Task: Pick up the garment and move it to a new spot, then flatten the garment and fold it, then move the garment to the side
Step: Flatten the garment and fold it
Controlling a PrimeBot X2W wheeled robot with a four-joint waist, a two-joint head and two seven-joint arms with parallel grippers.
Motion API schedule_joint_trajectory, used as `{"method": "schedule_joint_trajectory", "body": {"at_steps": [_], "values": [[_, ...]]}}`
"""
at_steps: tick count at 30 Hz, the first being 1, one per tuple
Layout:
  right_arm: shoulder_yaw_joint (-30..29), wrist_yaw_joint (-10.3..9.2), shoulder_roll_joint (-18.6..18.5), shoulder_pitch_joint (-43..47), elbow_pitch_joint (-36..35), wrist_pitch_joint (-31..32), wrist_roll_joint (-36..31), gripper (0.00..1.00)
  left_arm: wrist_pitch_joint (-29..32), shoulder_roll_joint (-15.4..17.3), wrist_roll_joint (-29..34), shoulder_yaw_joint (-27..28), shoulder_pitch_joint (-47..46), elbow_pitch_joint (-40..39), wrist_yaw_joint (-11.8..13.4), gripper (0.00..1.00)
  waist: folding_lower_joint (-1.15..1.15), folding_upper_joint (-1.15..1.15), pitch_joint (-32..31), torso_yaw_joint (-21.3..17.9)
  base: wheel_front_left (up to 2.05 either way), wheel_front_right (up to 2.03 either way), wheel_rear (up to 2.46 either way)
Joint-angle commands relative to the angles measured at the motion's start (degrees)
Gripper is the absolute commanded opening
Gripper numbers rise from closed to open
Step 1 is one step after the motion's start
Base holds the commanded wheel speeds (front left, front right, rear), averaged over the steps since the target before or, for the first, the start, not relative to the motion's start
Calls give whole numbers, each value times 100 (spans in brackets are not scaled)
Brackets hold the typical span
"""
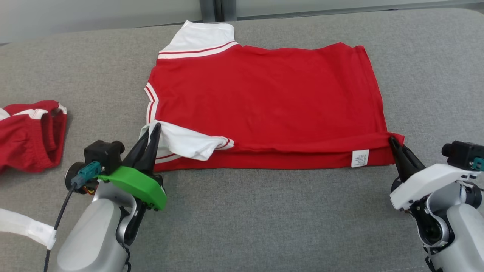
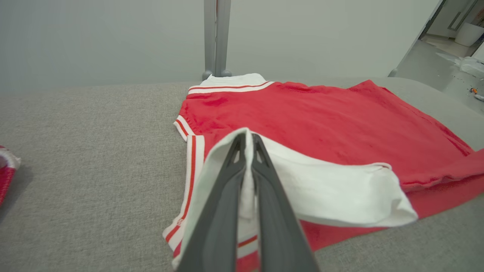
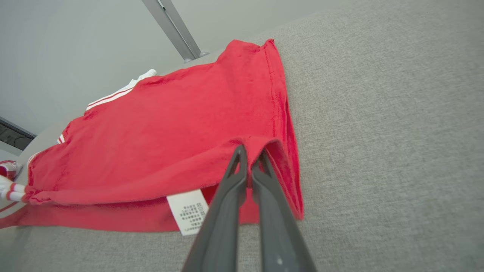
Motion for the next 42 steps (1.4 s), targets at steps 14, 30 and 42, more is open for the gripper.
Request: {"method": "schedule_joint_trajectory", "body": {"at_steps": [14,30,42], "values": [[400,-9,-65,-956,1245,-829,-144,100,-459,-149,-173,-478,-1021,1405,-23,100,0,0,190,-50,0,0,0],[476,-8,-246,-366,1238,-994,-571,100,-469,-139,299,225,437,839,5,100,0,0,123,30,0,0,0],[715,-8,-36,-879,1984,-680,-938,38,-466,-370,281,80,-256,1903,-22,29,0,0,279,19,0,0,0]]}}
